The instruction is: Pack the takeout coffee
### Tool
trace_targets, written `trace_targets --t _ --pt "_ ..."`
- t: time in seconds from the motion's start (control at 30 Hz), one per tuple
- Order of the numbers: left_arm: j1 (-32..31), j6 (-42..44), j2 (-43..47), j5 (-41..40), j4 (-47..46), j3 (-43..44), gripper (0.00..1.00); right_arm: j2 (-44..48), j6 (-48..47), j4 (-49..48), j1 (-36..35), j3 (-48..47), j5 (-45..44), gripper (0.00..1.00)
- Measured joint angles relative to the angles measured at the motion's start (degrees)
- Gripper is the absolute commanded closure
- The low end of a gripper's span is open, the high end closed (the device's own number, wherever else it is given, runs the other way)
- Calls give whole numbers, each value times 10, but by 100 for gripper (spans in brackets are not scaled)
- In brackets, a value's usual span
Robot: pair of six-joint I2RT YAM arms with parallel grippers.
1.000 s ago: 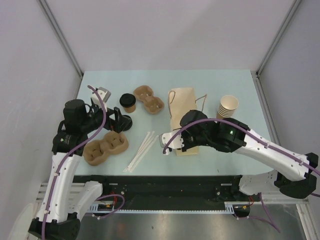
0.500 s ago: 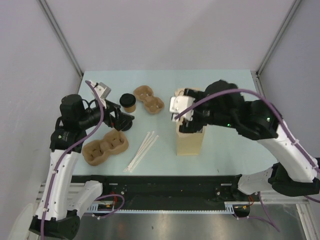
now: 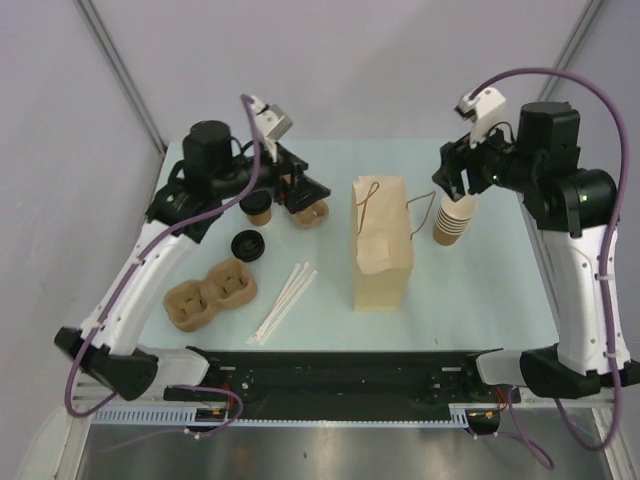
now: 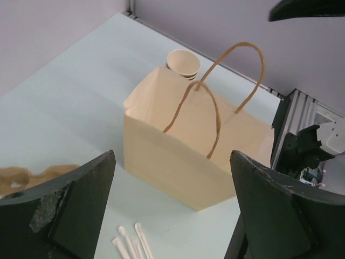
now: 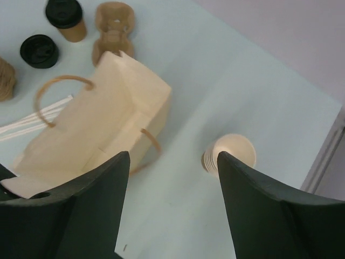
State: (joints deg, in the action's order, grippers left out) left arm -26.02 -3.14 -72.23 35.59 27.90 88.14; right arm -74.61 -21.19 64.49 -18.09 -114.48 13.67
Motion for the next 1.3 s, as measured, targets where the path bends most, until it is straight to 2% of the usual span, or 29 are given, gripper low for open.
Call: trace_targets --t 0.1,0.17,0.37,0.57,0.67,0.7,0.8,0.83,0.87,0.9,0.93,1.0,1.03,1.3 --pt "-44 2 -61 -26 7 54 8 -28 37 14 108 5 85 32" --pt "-68 4 -97 -40 14 90 8 -43 57 23 148 10 131 32" --pt "-128 28 -176 -84 36 183 16 -55 97 48 198 37 264 32" --pt "-162 47 -233 -117 70 235 29 -55 122 51 213 79 329 35" --pt "-166 52 -252 -128 88 245 38 -54 128 51 213 100 345 42" --pt "-166 53 -255 -130 94 245 41 -53 129 51 213 107 350 49" --pt "-166 58 -257 -142 109 245 62 -52 134 52 213 127 362 63" --pt "-166 61 -256 -145 111 245 73 -52 136 51 213 132 364 66" --pt "-166 63 -255 -150 112 245 77 -52 137 52 213 135 366 70" --pt "-166 64 -253 -155 112 242 81 -52 137 52 213 137 368 79" --pt "-166 67 -248 -160 113 237 88 -51 137 52 213 138 368 86" --pt "-166 70 -233 -165 115 220 95 -47 138 53 215 138 368 100" --pt "-166 71 -222 -166 117 207 100 -44 137 53 216 138 368 100" --pt "-143 72 -90 -141 111 85 100 -11 129 86 229 140 371 100"
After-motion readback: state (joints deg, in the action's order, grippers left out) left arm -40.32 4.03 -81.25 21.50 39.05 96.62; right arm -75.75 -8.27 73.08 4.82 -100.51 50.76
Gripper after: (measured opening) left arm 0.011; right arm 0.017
